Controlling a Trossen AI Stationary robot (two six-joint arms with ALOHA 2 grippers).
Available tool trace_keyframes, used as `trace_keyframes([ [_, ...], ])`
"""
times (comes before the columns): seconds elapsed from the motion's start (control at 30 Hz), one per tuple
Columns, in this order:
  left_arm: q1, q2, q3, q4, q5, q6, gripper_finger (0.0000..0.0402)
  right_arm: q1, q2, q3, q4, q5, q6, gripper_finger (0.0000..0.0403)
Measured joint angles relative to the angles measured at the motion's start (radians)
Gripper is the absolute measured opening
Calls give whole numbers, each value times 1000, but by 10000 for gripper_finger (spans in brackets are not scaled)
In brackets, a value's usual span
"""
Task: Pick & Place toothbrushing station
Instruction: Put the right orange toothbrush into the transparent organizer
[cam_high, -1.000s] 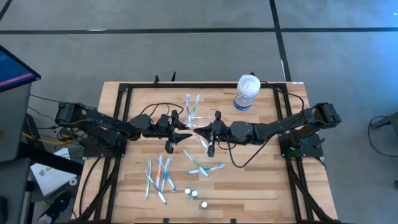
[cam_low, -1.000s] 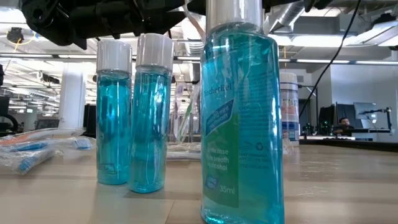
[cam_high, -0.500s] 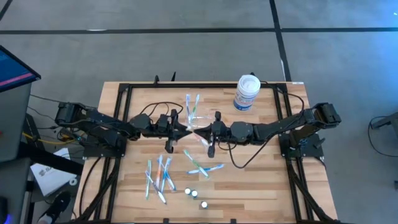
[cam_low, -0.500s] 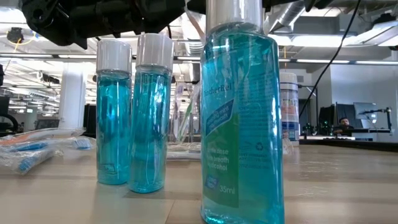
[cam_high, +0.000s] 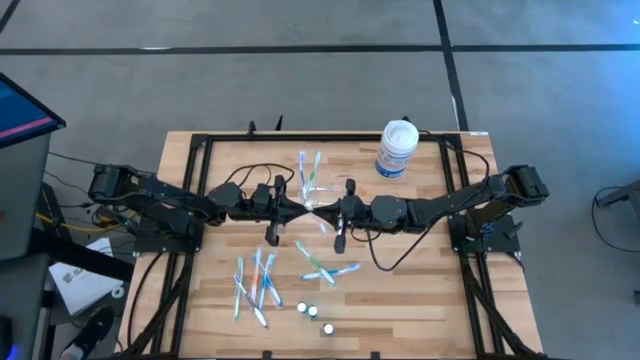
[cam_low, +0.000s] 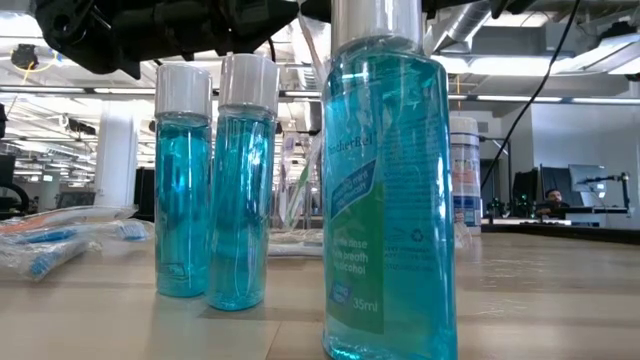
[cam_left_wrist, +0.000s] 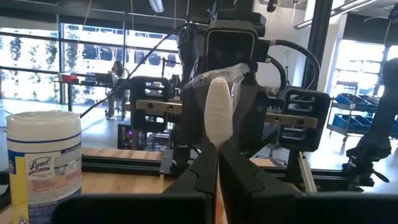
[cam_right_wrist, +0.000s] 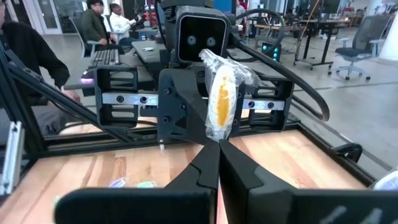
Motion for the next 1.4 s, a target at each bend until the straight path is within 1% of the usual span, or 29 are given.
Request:
trace_keyframes([
  [0.07, 6, 0, 0, -2, 1, 0, 0, 4, 0, 0, -1, 2, -20, 11],
  [0.17, 19, 0, 0, -5, 3, 0, 0, 9, -1, 0, -3, 4, -29, 37],
  [0.37, 24, 0, 0, -18, 0, 0, 1, 10, -40, 0, -104, 4, -22, 92],
  [0.53, 53, 0, 0, -27, 1, 0, 1, 17, -83, 0, -163, 4, -19, 117],
  [0.7, 102, 0, 0, -29, 0, 0, 1, 29, -111, 0, -238, 4, 16, 123],
  [0.97, 181, -5, 0, -45, 1, -11, 0, 64, -96, 0, -305, 4, 61, 119],
  [1.2, 267, -110, 0, -217, 0, -15, 0, 94, -77, -2, -315, 7, 79, 118],
  [1.4, 319, -197, 1, -334, -5, -10, 0, 91, -68, 0, -300, 7, 79, 118],
])
